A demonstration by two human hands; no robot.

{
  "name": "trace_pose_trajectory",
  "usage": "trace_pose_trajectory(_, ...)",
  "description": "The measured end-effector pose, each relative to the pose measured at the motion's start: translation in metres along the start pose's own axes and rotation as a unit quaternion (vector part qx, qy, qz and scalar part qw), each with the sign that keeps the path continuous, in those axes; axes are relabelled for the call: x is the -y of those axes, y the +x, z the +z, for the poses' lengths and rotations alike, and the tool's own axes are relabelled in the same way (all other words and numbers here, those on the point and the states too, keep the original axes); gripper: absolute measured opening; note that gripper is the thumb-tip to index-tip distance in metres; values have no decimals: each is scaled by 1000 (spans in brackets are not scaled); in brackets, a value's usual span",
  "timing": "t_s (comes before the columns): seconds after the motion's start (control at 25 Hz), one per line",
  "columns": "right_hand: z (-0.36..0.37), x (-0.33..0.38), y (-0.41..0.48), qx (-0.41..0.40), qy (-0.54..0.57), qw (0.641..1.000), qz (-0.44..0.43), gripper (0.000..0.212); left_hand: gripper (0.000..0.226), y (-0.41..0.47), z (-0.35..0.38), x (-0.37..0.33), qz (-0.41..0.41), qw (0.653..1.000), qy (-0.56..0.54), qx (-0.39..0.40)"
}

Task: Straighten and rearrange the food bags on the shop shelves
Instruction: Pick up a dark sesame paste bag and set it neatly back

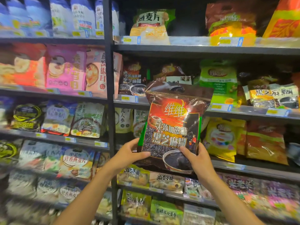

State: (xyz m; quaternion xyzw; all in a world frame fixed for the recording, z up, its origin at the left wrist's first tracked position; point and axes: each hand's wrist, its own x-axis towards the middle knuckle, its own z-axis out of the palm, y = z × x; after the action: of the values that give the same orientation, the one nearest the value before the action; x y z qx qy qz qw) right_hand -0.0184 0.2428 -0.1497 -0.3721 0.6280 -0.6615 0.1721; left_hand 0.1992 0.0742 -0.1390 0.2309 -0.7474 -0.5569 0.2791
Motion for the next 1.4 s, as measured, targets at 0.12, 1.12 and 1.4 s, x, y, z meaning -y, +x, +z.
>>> trace_pose_trajectory(0.12,16,8,3,3,-7,1000,-10,28,46,-6,-13,6,2,1000,0,-13)
trace_pose_trajectory(1.12,159,113,192,30,-78,994,-65,47,33,143,-185,-42,82,991,-42,-94)
trace_pose_trajectory(1.4,164,147,261,80,-99,991,-33,43,38,186,-206,-84,66,996,-10,-64)
